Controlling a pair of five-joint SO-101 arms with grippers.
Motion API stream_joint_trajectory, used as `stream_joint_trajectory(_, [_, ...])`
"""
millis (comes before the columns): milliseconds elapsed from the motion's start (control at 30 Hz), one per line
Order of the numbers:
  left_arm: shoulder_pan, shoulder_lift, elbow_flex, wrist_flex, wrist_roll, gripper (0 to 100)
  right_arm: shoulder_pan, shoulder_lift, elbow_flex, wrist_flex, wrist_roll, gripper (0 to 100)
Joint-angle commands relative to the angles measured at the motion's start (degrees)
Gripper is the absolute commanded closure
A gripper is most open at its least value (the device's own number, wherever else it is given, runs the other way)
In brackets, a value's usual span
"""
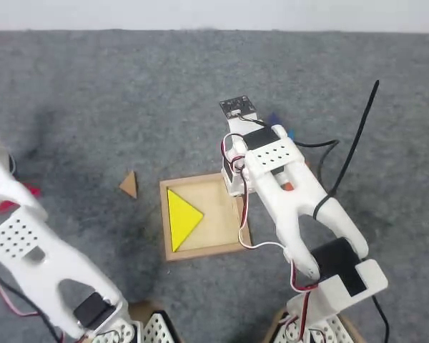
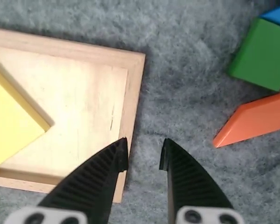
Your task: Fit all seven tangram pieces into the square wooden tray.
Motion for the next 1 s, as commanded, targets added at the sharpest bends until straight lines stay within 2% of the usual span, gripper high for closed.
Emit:
stream_joint_trajectory(0, [-1.4,-2.5,0.2,10.8,-0.3,99,0.8,-3.6,-0.3,-1.3,0.5,88.2])
stream_joint_trajectory(233, [-5.6,-10.5,1.1,23.1,-0.3,99,0.8,-3.6,-0.3,-1.3,0.5,88.2])
stream_joint_trajectory(367, [-7.6,-15.6,9.2,23.3,-1.1,99,0.8,-3.6,-0.3,-1.4,0.5,88.3])
stream_joint_trajectory(433, [-8.3,-18.5,16.8,20.4,-2.2,99,0.8,-3.6,-0.3,-1.4,0.5,88.3])
stream_joint_trajectory(567, [-9.1,-27.3,36.8,9.1,-3.1,99,0.8,-3.6,-0.3,-1.4,0.5,88.3])
stream_joint_trajectory(700, [-9.0,-42.7,55.3,-1.3,-7.2,99,0.9,-3.6,-0.3,-1.4,0.5,88.3])
stream_joint_trajectory(800, [-9.1,-57.1,63.3,-6.8,-10.7,99,0.9,-3.6,-0.2,-1.4,0.5,88.3])
stream_joint_trajectory(867, [-8.9,-64.9,66.6,-10.3,-15.6,98,0.9,-3.8,0.4,-1.5,0.5,88.3])
stream_joint_trajectory(967, [-5.9,-69.5,68.1,-9.2,-31.3,97,0.9,-3.9,0.6,-1.5,0.5,88.2])
